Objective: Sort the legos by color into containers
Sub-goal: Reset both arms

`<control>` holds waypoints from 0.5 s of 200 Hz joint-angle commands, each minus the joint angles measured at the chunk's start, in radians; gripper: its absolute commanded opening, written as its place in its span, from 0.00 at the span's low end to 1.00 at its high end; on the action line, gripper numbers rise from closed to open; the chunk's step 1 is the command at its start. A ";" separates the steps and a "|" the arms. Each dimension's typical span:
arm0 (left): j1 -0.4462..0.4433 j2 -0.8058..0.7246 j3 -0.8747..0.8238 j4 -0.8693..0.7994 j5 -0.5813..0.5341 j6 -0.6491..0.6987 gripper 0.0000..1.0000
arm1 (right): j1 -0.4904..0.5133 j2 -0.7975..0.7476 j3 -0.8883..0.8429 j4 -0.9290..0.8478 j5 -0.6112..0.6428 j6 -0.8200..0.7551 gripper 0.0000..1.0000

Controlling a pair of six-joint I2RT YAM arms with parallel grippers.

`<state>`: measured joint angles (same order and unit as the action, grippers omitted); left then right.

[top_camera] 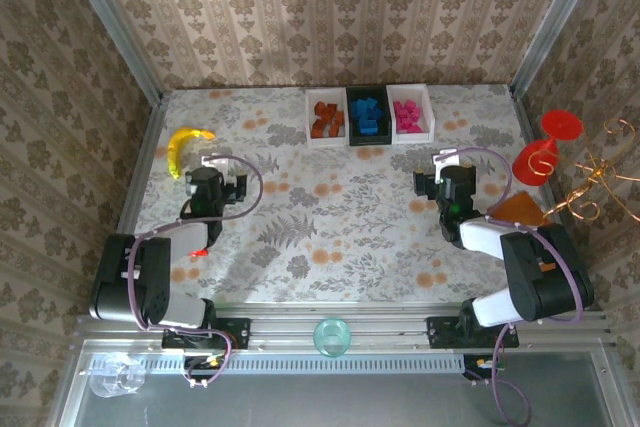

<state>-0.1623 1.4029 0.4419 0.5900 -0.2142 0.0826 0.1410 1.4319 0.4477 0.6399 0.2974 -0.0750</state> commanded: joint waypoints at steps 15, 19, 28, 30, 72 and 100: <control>0.048 -0.026 -0.157 0.370 0.069 0.040 1.00 | -0.069 0.038 -0.030 0.153 -0.152 0.066 1.00; 0.058 -0.012 -0.175 0.422 0.082 0.036 1.00 | -0.076 0.043 -0.034 0.161 -0.167 0.070 1.00; 0.074 0.027 -0.195 0.506 0.095 0.036 1.00 | -0.089 0.067 -0.042 0.197 -0.201 0.071 1.00; 0.077 0.034 -0.192 0.507 0.094 0.034 1.00 | -0.091 0.071 -0.044 0.202 -0.207 0.073 1.00; 0.094 0.169 -0.130 0.507 0.170 0.047 1.00 | -0.121 0.093 -0.042 0.213 -0.261 0.089 1.00; 0.149 0.153 -0.044 0.316 0.207 -0.020 1.00 | -0.144 0.099 -0.032 0.200 -0.297 0.109 1.00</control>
<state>-0.0605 1.5627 0.3309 0.9531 -0.0643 0.0982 0.0177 1.5230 0.4030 0.8120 0.0608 0.0029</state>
